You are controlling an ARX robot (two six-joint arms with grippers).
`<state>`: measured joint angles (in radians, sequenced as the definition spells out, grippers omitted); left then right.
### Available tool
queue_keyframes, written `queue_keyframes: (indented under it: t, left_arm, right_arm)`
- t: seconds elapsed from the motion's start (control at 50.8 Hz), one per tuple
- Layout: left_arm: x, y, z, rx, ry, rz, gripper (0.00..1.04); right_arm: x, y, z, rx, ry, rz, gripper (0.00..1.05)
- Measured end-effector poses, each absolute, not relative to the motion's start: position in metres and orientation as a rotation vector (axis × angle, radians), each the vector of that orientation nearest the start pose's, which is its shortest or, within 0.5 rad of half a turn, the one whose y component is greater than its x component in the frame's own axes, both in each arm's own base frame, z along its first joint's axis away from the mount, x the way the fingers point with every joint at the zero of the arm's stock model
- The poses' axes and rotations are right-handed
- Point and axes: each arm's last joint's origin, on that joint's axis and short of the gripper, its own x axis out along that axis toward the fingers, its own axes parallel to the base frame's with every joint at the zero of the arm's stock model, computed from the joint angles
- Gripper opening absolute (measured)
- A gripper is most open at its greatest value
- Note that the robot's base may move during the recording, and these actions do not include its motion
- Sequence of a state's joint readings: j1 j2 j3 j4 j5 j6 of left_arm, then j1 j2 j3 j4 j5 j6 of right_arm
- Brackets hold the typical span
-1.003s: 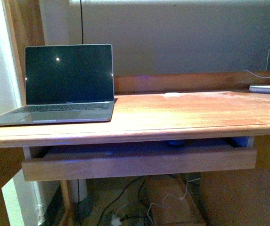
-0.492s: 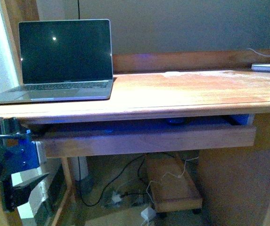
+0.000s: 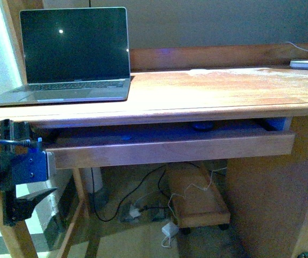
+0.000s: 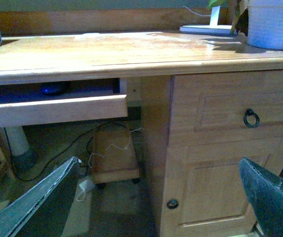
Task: Place mouse
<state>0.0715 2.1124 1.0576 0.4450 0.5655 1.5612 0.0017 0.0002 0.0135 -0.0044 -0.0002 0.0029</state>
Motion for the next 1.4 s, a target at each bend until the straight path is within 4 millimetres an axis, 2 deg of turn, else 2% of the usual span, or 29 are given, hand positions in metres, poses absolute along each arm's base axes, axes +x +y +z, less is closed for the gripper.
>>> queue_keyframes:
  t: [0.138, 0.236, 0.295, 0.492, 0.57, 0.649, 0.728, 0.826, 0.944, 1.043, 1.121, 1.22, 1.338, 1.397]
  left_arm:
    - [0.358, 0.006, 0.102, 1.092, 0.201, -0.936, 0.97]
    - [0.325, -0.005, 0.102, 0.923, 0.202, -1.029, 0.97]
    - [0.303, -0.016, 0.108, 0.81, 0.226, -1.074, 0.97]
    - [0.262, -0.031, 0.134, 0.483, 0.32, -1.076, 0.97]
    - [0.246, -0.037, 0.155, 0.305, 0.35, -0.999, 0.97]
    - [0.239, -0.036, 0.197, 0.148, 0.303, -0.821, 0.97]
    - [0.227, -0.033, 0.227, 0.012, 0.272, -0.619, 0.97]
    - [0.21, -0.028, 0.246, -0.081, 0.223, -0.478, 0.97]
    - [0.181, -0.025, 0.257, -0.168, 0.197, -0.364, 0.97]
    - [0.152, -0.025, 0.259, -0.099, 0.036, -0.158, 0.83]
    - [0.141, -0.019, 0.254, -0.059, -0.023, -0.031, 0.7]
    - [0.137, -0.016, 0.237, -0.033, -0.005, -0.005, 0.55]
    - [0.133, -0.013, 0.22, -0.017, 0.017, -0.01, 0.37]
    - [0.131, -0.009, 0.215, -0.017, 0.012, -0.032, 0.26]
  right_arm:
    - [0.097, 0.0, 0.168, 0.002, -0.009, 0.002, 0.97]
    - [0.097, 0.0, 0.168, 0.003, -0.009, 0.002, 0.97]
    - [0.097, 0.0, 0.168, 0.003, -0.009, 0.004, 0.97]
    - [0.097, 0.0, 0.168, 0.003, -0.009, 0.003, 0.97]
    - [0.097, 0.0, 0.168, 0.002, -0.009, 0.003, 0.97]
    - [0.097, 0.0, 0.168, 0.002, -0.009, 0.003, 0.97]
    - [0.097, 0.0, 0.168, 0.003, -0.009, 0.003, 0.97]
    - [0.097, 0.0, 0.168, 0.002, -0.009, 0.003, 0.97]
    - [0.097, 0.0, 0.168, 0.003, -0.009, 0.003, 0.97]
    - [0.097, 0.0, 0.168, 0.003, -0.009, 0.003, 0.97]
    - [0.097, 0.0, 0.167, 0.011, 0.009, 0.013, 0.97]
    - [0.106, 0.003, 0.173, 0.048, 0.124, 0.067, 0.97]
    - [0.13, 0.008, 0.197, 0.076, 0.107, 0.077, 0.97]
    - [0.15, 0.013, 0.216, 0.084, 0.073, 0.074, 0.97]
